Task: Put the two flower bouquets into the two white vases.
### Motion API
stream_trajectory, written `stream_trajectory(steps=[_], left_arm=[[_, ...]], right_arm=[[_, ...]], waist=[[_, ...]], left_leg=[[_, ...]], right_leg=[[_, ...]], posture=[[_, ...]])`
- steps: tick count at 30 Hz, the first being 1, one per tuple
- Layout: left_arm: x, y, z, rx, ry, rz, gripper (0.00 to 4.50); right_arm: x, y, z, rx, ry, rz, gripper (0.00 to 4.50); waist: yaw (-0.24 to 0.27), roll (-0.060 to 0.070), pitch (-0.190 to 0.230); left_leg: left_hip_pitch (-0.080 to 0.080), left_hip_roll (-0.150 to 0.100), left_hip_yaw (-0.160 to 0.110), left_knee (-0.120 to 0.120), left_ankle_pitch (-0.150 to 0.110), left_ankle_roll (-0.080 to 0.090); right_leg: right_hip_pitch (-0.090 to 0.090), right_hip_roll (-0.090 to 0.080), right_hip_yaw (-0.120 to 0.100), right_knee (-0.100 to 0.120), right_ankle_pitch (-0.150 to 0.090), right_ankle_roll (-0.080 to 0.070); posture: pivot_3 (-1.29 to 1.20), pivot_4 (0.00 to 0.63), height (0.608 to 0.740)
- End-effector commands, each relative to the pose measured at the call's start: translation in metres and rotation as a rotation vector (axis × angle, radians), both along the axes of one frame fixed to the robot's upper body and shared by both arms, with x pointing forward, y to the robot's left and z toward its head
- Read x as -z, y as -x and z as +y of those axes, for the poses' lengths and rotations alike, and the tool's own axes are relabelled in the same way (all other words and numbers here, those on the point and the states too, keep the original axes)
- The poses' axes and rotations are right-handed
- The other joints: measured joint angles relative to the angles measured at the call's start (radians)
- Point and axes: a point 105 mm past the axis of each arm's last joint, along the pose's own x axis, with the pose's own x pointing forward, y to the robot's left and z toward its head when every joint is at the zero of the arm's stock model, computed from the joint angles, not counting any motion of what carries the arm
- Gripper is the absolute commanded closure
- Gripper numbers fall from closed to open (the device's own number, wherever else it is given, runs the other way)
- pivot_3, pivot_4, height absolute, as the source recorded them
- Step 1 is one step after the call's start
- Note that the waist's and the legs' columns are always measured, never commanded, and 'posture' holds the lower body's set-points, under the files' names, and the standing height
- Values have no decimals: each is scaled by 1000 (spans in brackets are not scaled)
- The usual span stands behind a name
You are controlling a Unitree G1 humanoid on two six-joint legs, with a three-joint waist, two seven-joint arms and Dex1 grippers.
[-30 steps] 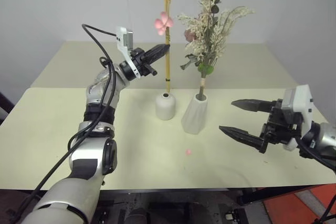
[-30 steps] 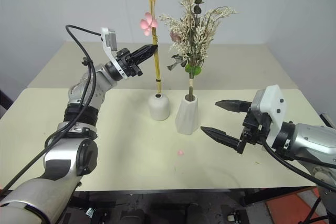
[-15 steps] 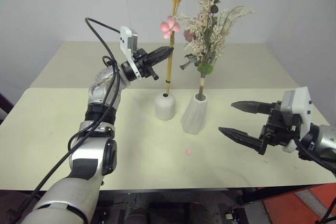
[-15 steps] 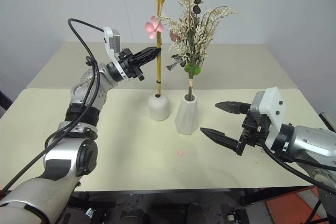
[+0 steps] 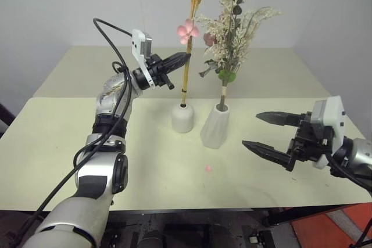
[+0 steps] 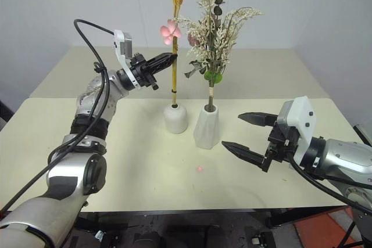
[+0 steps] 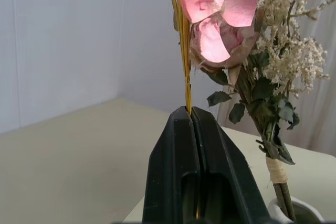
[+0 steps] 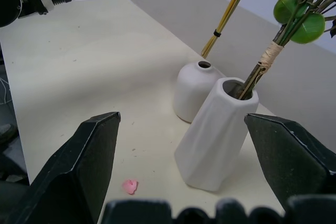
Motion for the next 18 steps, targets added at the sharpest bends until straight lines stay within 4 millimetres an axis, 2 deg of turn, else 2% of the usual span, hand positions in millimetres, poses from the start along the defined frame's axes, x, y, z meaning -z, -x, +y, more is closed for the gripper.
stream_trajectory(steps=[1, 10, 18], left_arm=[[-4, 2, 2, -7, -22, -46, 4471], [5, -2, 3, -39, -38, -39, 4471], [-5, -5, 2, -50, 0, -50, 4471]], right_arm=[[-8, 4, 2, -7, -7, -43, 0], [-9, 4, 2, -4, -4, -43, 0], [-9, 4, 4, -7, -6, -46, 0]], waist=[[0, 0, 0], [0, 0, 0], [0, 0, 0]], left_leg=[[0, 0, 0, 0, 0, 0], [0, 0, 0, 0, 0, 0], [0, 0, 0, 0, 0, 0]], right_leg=[[0, 0, 0, 0, 0, 0], [0, 0, 0, 0, 0, 0], [0, 0, 0, 0, 0, 0]], posture=[[0, 150, 740], [0, 150, 740], [0, 150, 740]])
